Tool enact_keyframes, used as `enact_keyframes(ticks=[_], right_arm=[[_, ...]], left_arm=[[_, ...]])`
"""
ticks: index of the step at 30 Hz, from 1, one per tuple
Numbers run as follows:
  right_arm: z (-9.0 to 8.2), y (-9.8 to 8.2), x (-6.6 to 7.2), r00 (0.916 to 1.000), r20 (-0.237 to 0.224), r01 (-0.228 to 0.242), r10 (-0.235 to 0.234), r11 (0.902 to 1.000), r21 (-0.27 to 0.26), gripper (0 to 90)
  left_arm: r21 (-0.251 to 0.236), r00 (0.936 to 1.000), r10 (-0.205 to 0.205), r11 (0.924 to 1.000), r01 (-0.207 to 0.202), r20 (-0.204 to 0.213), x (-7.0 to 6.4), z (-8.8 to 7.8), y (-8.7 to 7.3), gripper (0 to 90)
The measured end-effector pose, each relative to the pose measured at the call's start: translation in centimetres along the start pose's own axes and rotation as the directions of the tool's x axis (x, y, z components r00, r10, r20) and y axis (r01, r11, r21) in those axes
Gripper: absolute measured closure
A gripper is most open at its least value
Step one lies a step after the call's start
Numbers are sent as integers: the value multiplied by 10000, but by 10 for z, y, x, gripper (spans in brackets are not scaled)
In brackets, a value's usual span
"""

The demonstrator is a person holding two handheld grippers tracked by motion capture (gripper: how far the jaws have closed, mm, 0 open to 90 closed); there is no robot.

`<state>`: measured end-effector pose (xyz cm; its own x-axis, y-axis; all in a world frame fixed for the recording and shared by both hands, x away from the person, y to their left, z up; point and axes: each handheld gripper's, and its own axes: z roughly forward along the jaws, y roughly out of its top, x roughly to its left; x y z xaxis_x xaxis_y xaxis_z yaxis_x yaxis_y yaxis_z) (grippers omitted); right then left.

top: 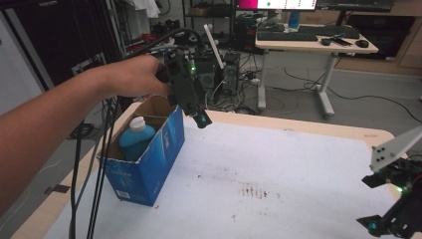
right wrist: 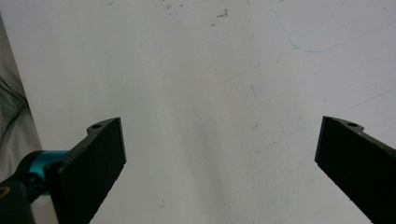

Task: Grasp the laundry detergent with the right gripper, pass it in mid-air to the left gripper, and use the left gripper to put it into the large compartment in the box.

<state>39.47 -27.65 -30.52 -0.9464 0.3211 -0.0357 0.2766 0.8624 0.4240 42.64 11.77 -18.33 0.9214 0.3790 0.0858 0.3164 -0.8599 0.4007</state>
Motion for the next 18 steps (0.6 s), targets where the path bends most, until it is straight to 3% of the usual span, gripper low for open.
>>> enact_keyframes(ticks=[11, 18], right_arm=[[3, -2, -1, 10000, -56, -13, 13, 10000, -14, 11], [5, 1, -2, 9999, -106, 31, -31, 10000, -71, 11]], left_arm=[[47, 9953, 794, 9968, -798, 556, -11, 35, 46, 16], [148, 9947, 866, 9960, -876, 557, -14, 58, 67, 16]])
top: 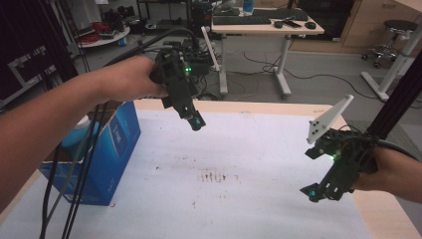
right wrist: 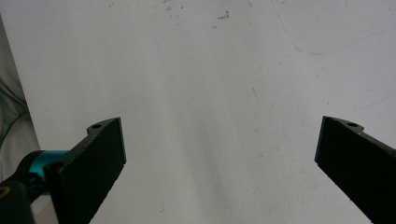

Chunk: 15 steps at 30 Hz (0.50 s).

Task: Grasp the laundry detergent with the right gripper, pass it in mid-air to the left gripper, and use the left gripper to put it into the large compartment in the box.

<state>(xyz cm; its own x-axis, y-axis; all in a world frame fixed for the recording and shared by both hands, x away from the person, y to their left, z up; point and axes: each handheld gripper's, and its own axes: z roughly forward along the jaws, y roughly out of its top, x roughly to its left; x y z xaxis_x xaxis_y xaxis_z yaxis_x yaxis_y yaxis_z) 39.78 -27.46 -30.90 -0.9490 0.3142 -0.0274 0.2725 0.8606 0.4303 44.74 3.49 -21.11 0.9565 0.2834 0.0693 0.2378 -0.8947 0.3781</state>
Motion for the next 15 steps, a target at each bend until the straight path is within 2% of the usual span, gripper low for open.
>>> enact_keyframes(ticks=[3, 5, 7, 15], right_arm=[[1, 1, 0, 10000, 13, -11, 11, 10000, 2, 12], [3, 2, 1, 10000, -29, 5, -5, 10000, 31, 11], [5, 3, 1, 10000, -40, 7, -7, 10000, 80, 11], [6, 2, 1, 9999, -101, -15, 16, 9999, 128, 11]], left_arm=[[108, 9999, -37, 9999, 36, 102, 0, 7, 4, 16], [234, 9997, 123, 9996, -127, 201, -3, 20, 8, 16], [321, 9996, 90, 9994, -98, 251, -3, 27, 9, 16], [600, 9983, 48, 9982, -83, 579, -9, 52, 8, 16]])
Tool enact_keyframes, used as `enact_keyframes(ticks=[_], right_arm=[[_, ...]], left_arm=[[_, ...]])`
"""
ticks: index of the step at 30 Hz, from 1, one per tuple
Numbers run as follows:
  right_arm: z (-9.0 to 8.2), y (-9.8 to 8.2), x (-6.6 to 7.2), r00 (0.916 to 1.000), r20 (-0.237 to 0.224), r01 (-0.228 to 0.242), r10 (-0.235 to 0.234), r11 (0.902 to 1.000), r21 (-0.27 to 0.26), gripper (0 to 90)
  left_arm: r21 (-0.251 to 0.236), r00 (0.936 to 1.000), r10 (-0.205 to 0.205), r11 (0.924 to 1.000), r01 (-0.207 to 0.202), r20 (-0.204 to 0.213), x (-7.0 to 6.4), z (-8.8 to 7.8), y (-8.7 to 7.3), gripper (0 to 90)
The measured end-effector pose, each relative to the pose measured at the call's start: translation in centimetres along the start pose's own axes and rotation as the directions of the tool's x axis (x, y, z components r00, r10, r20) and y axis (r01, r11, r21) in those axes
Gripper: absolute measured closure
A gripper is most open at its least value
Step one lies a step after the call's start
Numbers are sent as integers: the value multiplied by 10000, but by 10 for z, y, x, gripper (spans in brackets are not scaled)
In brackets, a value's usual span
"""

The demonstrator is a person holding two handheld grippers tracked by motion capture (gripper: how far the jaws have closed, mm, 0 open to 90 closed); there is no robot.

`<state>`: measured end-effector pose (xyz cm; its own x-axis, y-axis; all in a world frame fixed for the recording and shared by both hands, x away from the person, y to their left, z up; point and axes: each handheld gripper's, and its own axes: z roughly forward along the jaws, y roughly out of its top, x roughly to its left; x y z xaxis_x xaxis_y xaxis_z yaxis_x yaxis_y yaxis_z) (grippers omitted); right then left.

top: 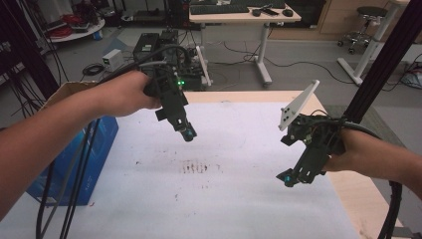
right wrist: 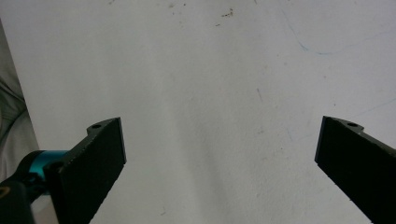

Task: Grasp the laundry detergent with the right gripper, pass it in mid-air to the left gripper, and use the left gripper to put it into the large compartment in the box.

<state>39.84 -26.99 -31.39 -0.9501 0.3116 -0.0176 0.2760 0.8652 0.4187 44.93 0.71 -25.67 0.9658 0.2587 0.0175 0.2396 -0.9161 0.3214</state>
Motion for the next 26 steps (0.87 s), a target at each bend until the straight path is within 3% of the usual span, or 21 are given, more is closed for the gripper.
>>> enact_keyframes(ticks=[26], right_arm=[[7, 7, 5, 9999, -45, 121, -121, 9999, 51, 11]], left_arm=[[-43, 9992, -245, 9997, 247, 321, -2, 16, -13, 16]])
